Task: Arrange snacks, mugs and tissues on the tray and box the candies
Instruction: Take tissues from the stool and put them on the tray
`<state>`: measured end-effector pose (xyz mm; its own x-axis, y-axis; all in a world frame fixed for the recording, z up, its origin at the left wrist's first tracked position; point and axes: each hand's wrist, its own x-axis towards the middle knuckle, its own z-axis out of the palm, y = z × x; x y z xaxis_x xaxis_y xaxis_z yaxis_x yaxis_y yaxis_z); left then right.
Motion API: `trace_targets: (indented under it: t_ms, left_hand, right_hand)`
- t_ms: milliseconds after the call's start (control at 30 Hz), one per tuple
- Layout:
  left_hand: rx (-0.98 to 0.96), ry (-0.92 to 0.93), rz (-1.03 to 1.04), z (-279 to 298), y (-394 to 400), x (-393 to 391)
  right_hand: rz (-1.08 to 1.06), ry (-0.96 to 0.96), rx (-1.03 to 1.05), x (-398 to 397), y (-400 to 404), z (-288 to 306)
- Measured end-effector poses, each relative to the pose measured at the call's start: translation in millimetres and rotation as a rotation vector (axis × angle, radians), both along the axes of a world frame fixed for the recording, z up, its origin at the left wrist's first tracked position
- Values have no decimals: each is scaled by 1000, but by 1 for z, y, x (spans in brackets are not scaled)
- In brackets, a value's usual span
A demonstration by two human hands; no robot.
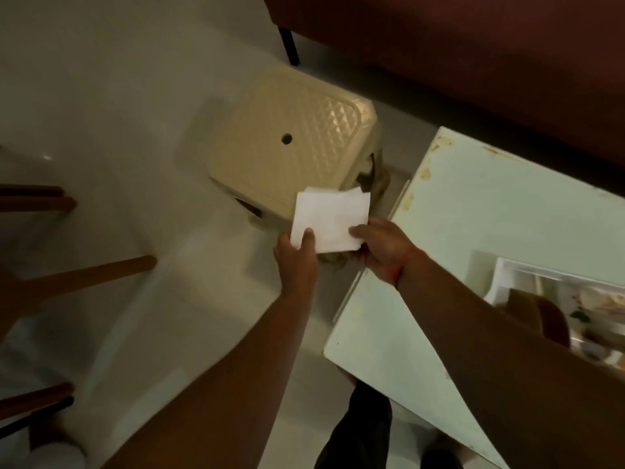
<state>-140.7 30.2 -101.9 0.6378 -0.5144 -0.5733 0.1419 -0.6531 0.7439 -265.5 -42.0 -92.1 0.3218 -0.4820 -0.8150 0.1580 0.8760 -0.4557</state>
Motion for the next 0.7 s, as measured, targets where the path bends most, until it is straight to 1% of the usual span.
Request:
trace_targets:
  t_ms: [67, 100, 167, 233, 300, 367, 433, 500, 600, 633, 700]
  left_hand:
    - [-49, 459, 175, 5, 22, -23]
    - [-28, 601, 210, 11, 31, -31]
    - [22, 733, 169, 16, 49, -52]
    - [44, 782, 73, 17, 65, -74]
    - [75, 697, -39, 15, 75, -97]
    - [108, 525, -137, 17, 81, -123]
    - [130, 416, -217, 24, 82, -146]
    - [145, 326, -286, 35, 80, -174]
    - [121, 224, -344, 54, 79, -214]
    - [110, 203, -361, 60, 79, -229]
    - [105, 172, -388, 70, 79, -254]
  right_hand:
    - [18, -89, 42, -36, 25, 11]
    - [22, -105, 60, -50, 36, 15]
    - [42, -92, 76, -87, 58, 21]
    - [102, -13, 59, -123, 77, 27]
    - [177, 87, 33, -157, 92, 32]
    - [244, 196, -15, -186, 103, 42]
    - [282, 316, -117, -208, 111, 51]
    - [327, 504, -305, -227, 120, 59]
    - [456, 850, -656, -247, 131, 65]
    - [482, 919, -743, -253, 136, 68]
    - [515, 986, -855, -258, 141, 73]
